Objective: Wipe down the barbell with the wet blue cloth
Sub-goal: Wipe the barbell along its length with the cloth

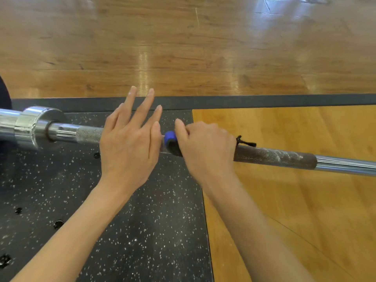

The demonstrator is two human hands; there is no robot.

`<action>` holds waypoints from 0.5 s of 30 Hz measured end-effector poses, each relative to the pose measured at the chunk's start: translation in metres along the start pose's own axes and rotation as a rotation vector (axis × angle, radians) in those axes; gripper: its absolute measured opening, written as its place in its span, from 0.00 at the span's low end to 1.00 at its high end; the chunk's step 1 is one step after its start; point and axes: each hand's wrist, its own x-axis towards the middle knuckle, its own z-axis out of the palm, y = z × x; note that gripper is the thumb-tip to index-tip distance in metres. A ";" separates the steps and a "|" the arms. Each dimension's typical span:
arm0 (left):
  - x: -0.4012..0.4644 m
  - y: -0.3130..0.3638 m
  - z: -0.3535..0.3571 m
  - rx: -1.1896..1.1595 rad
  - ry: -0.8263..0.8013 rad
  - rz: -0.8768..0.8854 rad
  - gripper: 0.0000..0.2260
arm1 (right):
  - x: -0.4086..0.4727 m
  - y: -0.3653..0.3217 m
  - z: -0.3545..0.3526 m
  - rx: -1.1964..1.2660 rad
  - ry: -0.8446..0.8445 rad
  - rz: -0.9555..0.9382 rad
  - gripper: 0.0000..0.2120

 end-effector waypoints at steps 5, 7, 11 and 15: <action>-0.010 0.004 -0.006 0.003 -0.016 -0.018 0.24 | -0.077 0.018 0.027 0.246 0.407 -0.127 0.11; -0.015 0.006 -0.010 -0.010 -0.024 -0.020 0.23 | -0.071 0.015 0.022 0.261 0.411 -0.130 0.11; -0.026 0.008 -0.017 0.003 -0.053 -0.034 0.22 | -0.059 0.008 0.019 0.100 0.317 -0.106 0.18; -0.026 0.022 -0.024 -0.058 -0.079 -0.073 0.22 | -0.071 0.015 0.024 0.062 0.349 -0.175 0.18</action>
